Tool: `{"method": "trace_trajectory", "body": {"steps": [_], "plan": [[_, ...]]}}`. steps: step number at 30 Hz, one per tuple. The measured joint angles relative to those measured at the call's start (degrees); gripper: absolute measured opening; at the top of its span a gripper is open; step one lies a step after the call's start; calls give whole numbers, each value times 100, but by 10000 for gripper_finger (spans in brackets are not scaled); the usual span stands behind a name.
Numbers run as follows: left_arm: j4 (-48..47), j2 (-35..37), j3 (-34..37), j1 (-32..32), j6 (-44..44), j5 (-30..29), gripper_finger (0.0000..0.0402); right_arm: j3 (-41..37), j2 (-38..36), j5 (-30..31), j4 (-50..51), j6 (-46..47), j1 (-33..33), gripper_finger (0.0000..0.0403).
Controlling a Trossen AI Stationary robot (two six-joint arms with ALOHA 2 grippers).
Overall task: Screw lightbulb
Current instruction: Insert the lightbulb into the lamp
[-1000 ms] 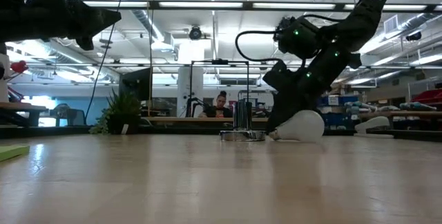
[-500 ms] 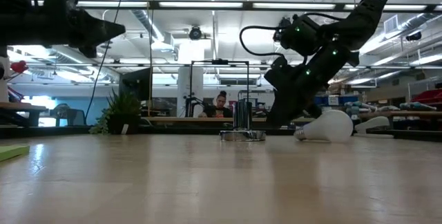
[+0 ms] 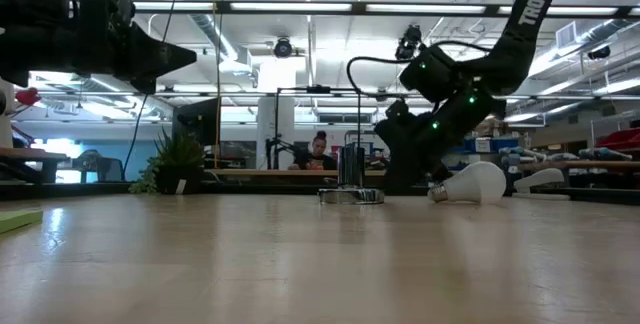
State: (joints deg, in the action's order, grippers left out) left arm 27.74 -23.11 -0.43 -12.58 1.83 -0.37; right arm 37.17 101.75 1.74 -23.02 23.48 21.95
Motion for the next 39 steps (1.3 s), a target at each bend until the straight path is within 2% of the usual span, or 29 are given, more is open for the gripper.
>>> {"method": "trace_trajectory", "body": {"steps": [6,12,22,27,32,39], "plan": [[497,-558,0,0,-2,115,12,2,329,-98,-598,153,-140,9],[799,-980,0,0,-2,112,12,2,305,-293,-683,247,-335,24],[917,-1401,0,0,12,110,12,31,300,-434,-883,94,-625,14],[1088,-1558,-4,0,15,110,12,209,294,-666,-854,-60,-666,30],[1072,-1696,-72,0,35,110,12,461,39,-730,-89,-180,-681,61],[1196,-1871,-81,0,37,110,12,1046,-823,-401,2280,-444,-947,136]]}}
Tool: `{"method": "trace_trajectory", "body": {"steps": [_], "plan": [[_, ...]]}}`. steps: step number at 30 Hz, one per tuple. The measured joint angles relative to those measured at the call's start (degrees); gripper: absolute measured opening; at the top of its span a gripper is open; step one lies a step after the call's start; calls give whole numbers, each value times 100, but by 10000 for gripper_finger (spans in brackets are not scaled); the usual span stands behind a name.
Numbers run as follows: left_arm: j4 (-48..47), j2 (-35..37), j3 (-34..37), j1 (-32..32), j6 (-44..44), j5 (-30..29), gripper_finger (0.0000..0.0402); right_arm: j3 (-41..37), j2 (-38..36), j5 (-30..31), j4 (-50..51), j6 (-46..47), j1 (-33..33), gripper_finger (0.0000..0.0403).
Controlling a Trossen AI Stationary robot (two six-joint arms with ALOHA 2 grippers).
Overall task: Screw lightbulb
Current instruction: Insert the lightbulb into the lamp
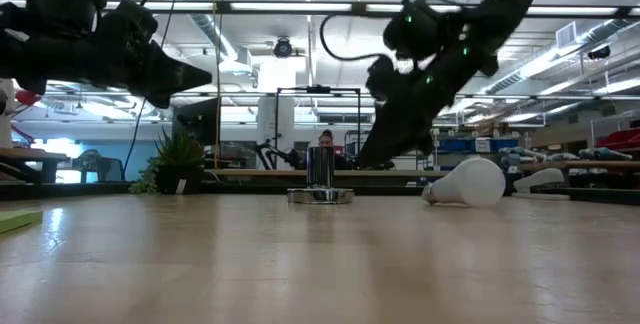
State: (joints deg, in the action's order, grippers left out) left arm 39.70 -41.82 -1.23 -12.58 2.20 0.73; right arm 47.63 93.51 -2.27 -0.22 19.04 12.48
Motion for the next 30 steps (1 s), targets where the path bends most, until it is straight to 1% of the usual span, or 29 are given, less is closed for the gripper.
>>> {"method": "trace_trajectory", "body": {"steps": [5,11,14,17,19,24,30], "plan": [[3,-118,-2,0,2,-1,12,393,-567,448,1316,-48,-466,195],[11,-264,-4,0,4,0,12,482,-1064,649,2238,389,-1139,256],[3,-304,-4,0,7,-2,12,484,-1225,1121,2771,711,-1491,280],[18,-335,-7,0,18,0,14,484,-1296,1695,3302,1147,-1764,293],[24,-332,-7,0,102,0,19,484,-1297,1904,3491,1470,-1908,300],[24,-332,-11,0,136,-2,41,370,-1296,2090,3589,1938,-2152,319],[24,-335,-13,0,190,0,80,257,-1296,2434,4323,1998,-2048,332]]}}
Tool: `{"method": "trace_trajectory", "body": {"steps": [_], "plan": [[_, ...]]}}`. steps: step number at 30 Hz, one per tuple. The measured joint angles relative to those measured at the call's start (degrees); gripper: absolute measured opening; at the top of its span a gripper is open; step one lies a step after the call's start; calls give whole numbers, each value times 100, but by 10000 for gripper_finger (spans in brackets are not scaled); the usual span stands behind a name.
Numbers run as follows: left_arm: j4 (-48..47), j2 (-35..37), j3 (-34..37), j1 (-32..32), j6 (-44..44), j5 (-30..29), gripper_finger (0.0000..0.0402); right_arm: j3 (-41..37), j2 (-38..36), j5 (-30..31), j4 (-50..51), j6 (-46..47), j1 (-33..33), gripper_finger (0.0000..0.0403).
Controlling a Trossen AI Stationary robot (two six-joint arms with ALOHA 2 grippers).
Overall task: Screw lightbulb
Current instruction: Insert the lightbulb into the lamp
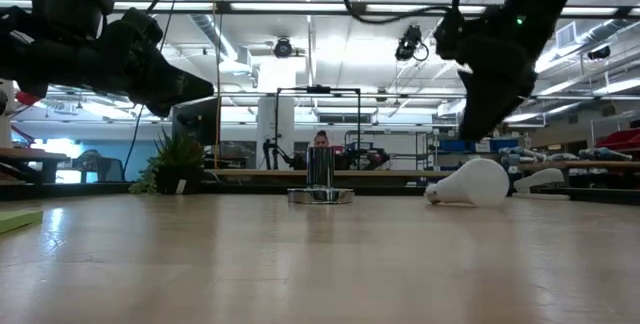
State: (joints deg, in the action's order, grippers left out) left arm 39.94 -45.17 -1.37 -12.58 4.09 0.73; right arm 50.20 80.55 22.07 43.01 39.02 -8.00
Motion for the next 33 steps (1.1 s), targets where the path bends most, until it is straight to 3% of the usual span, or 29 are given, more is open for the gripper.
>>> {"method": "trace_trajectory", "body": {"steps": [5,13,20,24,33], "plan": [[-6,-22,0,0,90,-2,111,-177,0,38,175,-482,454,337],[-2,-20,-2,0,90,-2,133,-608,2,-225,-492,-2107,1509,338],[-2,-20,-2,0,90,-2,134,-779,2,-1217,-866,-3274,2307,335],[-6,-20,-2,0,90,-2,134,-779,2,-1585,-866,-3432,2440,326],[-2,-20,-2,0,91,199,134,-779,2,-1721,-866,-3377,2348,302]]}}
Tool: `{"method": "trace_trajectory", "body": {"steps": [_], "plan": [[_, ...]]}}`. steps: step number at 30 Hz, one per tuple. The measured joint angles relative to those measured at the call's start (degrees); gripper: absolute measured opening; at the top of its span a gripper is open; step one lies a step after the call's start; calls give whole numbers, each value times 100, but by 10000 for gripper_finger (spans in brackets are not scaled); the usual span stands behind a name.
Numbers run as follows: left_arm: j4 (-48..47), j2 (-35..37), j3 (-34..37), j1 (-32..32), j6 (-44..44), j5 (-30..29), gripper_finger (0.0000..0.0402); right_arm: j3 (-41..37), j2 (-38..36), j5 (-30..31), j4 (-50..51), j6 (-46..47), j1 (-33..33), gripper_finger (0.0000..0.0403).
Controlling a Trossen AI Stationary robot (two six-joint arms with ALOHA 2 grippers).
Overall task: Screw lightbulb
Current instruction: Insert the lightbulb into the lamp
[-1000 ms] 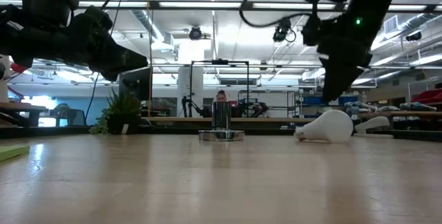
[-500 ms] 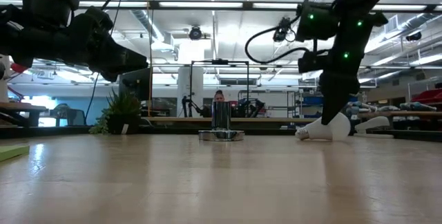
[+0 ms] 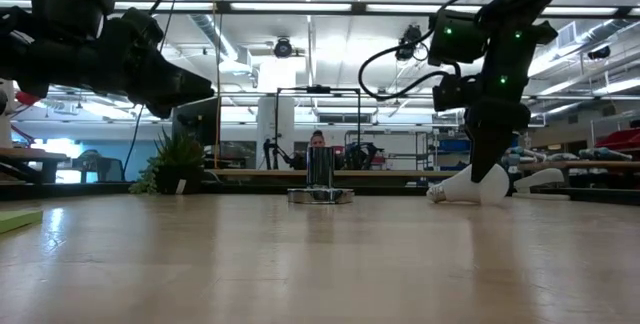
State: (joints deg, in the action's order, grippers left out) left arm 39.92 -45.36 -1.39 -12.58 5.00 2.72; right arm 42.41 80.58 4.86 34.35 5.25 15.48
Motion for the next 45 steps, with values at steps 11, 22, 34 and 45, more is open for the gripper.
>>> {"method": "trace_trajectory", "body": {"steps": [11,22,34,45], "plan": [[3,0,0,0,418,57,134,2,0,-2,-50,235,-253,278],[-71,0,0,0,1769,387,134,393,8,-76,-178,316,-656,273],[-210,-26,-162,267,1610,386,143,1469,7,-70,-269,225,-1132,245],[-248,-1030,-630,487,1179,258,144,1315,4,-292,657,2254,-1346,283]]}}
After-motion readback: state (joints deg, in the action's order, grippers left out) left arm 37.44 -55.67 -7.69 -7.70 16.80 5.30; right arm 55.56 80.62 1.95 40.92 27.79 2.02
